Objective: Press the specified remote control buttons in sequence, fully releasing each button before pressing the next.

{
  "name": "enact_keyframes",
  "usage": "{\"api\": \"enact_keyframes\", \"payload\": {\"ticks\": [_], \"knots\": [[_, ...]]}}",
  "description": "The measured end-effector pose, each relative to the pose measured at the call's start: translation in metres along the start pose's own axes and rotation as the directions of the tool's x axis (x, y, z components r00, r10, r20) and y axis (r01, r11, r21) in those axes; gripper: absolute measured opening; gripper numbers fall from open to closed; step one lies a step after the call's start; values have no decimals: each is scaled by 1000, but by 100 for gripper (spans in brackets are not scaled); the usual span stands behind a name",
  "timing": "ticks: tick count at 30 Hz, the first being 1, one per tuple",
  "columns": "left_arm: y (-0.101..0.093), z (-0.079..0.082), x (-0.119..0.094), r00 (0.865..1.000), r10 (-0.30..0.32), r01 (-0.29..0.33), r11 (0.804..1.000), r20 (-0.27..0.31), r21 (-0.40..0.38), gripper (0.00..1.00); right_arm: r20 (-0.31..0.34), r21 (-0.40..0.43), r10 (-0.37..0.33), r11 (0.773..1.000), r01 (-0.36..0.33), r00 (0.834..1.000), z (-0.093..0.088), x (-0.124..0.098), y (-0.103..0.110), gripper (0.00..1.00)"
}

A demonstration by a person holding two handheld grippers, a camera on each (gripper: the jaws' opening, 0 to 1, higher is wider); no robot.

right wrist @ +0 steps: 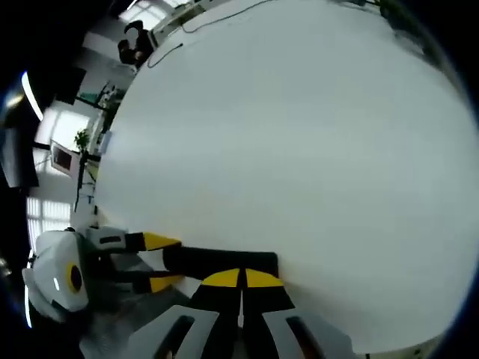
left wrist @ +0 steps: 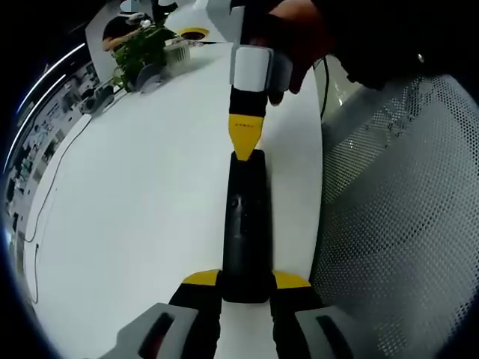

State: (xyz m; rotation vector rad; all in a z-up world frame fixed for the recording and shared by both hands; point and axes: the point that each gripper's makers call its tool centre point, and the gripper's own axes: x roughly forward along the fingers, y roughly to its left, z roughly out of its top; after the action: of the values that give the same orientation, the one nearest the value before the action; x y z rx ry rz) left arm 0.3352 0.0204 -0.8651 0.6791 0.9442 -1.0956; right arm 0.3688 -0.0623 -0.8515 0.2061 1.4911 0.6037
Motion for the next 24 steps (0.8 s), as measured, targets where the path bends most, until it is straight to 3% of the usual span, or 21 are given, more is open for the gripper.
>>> {"api": "enact_keyframes", "payload": {"ticks": [3, 5, 24], "knots": [[0, 0, 0, 1000, 0, 0, 1000, 0, 0, 24, -12, -13, -16, 1000, 15, 1000, -1, 2, -1, 0], [0, 0, 0, 1000, 0, 0, 1000, 1, -1, 24, -25, -55, -65, 996, 64, 998, -2, 2, -8, 0], [0, 0, 0, 1000, -4, 4, 1000, 4, 1, 25, 0, -73, -64, 995, 63, 998, 2, 1, -7, 0]]}}
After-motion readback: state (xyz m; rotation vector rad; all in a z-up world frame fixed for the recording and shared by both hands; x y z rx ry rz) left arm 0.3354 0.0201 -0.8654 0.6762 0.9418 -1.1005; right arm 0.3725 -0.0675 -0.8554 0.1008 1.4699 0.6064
